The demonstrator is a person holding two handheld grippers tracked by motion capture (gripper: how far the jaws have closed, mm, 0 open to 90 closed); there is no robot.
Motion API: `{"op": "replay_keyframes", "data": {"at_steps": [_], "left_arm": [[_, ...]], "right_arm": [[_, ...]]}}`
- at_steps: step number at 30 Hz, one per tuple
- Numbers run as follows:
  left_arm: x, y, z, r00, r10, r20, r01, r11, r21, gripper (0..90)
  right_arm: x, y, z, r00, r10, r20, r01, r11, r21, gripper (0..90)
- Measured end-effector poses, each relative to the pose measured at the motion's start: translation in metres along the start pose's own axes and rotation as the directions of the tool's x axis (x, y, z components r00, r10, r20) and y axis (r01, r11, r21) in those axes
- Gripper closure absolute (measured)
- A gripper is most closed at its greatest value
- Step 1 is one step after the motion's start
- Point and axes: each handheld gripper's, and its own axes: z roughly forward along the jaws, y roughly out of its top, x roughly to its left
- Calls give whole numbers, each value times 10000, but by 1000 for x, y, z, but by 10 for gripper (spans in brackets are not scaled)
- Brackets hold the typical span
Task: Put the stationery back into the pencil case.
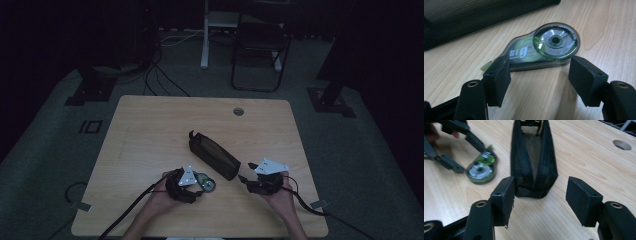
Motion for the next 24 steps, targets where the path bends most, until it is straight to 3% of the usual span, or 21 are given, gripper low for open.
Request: {"op": "replay_keyframes", "data": {"at_steps": [4, 6, 13, 18, 24], "left_arm": [[-4, 2, 2, 9998, 6, 179, -5, 10000, -69, 373], [-10, 4, 5, 9988, 1, 488, 8, 9998, -193, 399], [-23, 6, 6, 9938, 116, 1106, -97, 9998, -173, 449], [-32, 11, 10, 9877, 302, 1531, -256, 9991, -324, 470], [-38, 16, 15, 9851, 387, 1677, -308, 9983, -496, 468]], "right_arm": [[4, 1, -1, 9999, -33, -129, 32, 10000, -62, 398], [14, 2, 1, 9990, -43, -440, 37, 9999, -136, 405], [29, 7, 8, 9965, -335, -765, 332, 9994, -63, 405], [32, 6, 10, 9960, -359, -818, 363, 9993, 33, 407], [34, 4, 13, 9950, -314, -953, 325, 9994, 100, 410]]}}
